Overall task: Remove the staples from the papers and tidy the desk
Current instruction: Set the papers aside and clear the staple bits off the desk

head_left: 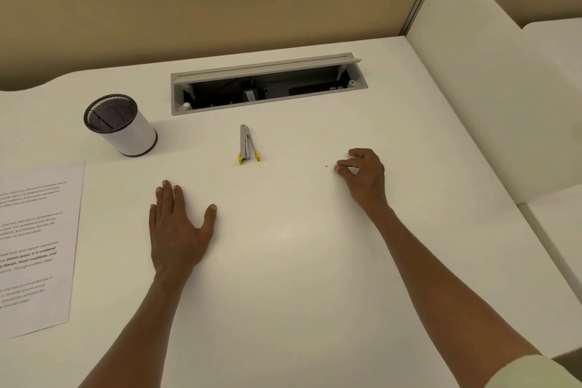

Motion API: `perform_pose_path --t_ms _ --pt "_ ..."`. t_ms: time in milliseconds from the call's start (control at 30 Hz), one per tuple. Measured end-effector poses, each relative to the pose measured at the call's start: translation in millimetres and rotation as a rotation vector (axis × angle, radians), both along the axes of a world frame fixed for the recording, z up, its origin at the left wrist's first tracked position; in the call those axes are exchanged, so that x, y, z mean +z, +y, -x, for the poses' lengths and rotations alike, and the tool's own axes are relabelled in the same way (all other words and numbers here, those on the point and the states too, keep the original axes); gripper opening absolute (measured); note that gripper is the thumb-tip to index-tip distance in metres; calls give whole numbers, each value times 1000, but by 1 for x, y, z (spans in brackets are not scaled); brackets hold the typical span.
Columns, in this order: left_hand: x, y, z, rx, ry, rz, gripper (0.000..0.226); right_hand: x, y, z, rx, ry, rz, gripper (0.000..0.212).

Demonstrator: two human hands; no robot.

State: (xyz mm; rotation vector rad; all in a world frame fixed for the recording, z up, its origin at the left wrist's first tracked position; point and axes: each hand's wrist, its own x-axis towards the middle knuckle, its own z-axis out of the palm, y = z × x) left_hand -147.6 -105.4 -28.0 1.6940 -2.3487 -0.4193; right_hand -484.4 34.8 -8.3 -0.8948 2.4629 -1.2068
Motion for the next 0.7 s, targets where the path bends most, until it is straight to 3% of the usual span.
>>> perform_pose_path --t_ms 500,700 --pt "1 0 0 -3 2 -7 93 3 -30 -25 -99 211 -179 5" --pt "1 1 0 -7 2 -7 92 8 -33 -23 55 554 -390 17"
